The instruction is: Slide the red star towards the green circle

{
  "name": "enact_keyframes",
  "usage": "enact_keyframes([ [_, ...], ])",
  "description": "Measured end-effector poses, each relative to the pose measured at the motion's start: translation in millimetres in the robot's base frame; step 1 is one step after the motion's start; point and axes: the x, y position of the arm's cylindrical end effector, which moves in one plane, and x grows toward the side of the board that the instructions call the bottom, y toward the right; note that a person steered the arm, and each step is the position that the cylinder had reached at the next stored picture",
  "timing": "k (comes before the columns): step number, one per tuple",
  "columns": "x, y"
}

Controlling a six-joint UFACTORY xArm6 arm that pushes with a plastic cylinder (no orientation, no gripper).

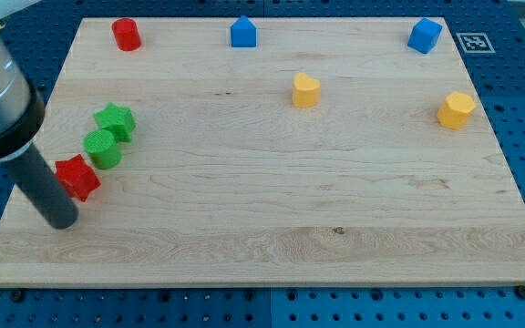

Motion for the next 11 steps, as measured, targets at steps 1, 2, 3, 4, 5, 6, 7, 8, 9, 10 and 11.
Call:
enact_keyframes([
  [1,-1,-7],
  [2,-15,-7],
  [3,-16,-7],
  [4,-18,-7],
  [5,-23,-4],
  [6,-23,-4],
  [7,-24,2],
  [8,-25,3],
  [9,-26,13],
  [10,-24,17],
  [11,-11,-15],
])
